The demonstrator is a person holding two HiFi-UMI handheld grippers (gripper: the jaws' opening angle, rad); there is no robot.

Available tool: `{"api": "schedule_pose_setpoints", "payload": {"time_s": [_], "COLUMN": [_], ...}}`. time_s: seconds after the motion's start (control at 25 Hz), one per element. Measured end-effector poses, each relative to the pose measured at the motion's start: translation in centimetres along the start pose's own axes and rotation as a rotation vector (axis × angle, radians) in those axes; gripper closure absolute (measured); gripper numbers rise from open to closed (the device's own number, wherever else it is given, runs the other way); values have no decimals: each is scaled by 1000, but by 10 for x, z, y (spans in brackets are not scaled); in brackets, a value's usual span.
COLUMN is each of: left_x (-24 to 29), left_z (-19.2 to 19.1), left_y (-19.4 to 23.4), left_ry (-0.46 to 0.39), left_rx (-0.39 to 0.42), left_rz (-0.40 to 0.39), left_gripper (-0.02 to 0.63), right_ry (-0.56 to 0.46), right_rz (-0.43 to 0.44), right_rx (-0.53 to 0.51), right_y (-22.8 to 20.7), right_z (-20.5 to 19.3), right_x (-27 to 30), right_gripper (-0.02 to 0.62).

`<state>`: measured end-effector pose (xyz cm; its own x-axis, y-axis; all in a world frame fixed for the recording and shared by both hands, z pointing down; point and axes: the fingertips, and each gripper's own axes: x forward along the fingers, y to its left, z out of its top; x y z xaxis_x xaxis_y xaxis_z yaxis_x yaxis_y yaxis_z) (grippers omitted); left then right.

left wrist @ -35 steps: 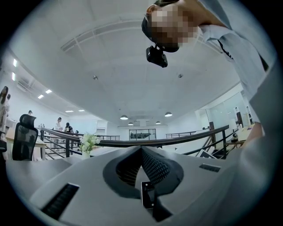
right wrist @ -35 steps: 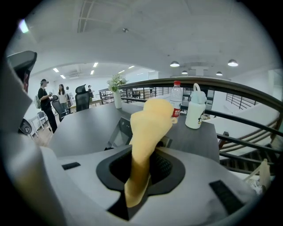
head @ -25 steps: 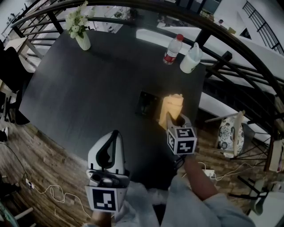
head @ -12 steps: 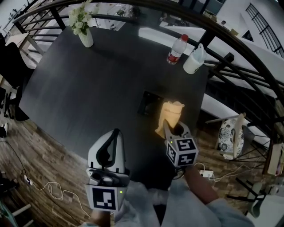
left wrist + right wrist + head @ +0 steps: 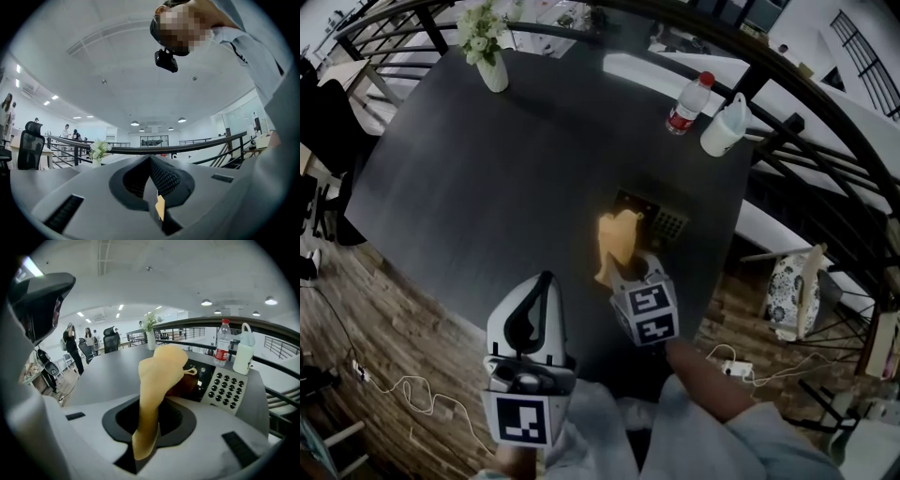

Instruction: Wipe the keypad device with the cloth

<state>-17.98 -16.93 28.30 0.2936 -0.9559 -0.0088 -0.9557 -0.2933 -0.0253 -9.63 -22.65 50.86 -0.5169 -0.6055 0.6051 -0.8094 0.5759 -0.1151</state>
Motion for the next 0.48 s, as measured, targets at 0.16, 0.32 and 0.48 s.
{"api": "schedule_pose_setpoints", "payload": {"time_s": [0.16,0.32,0.48], "left_x": [-2,-2,-1], "left_z": [-1,-2,-3], "left_y": [3,6,7], "left_ry": [6,11,14], "left_rx": [0,-1,-2], "left_rz": [9,15,14], "left_gripper": [594,594,594], "right_ry": [35,71,82], "right_rz": [9,-19,-60], "right_rx": [-30,-30,25], "right_y": [5,-2,-19], "right_z": [-5,-12,-17], "right_x": [20,29,26], "right_gripper": [525,525,525]}}
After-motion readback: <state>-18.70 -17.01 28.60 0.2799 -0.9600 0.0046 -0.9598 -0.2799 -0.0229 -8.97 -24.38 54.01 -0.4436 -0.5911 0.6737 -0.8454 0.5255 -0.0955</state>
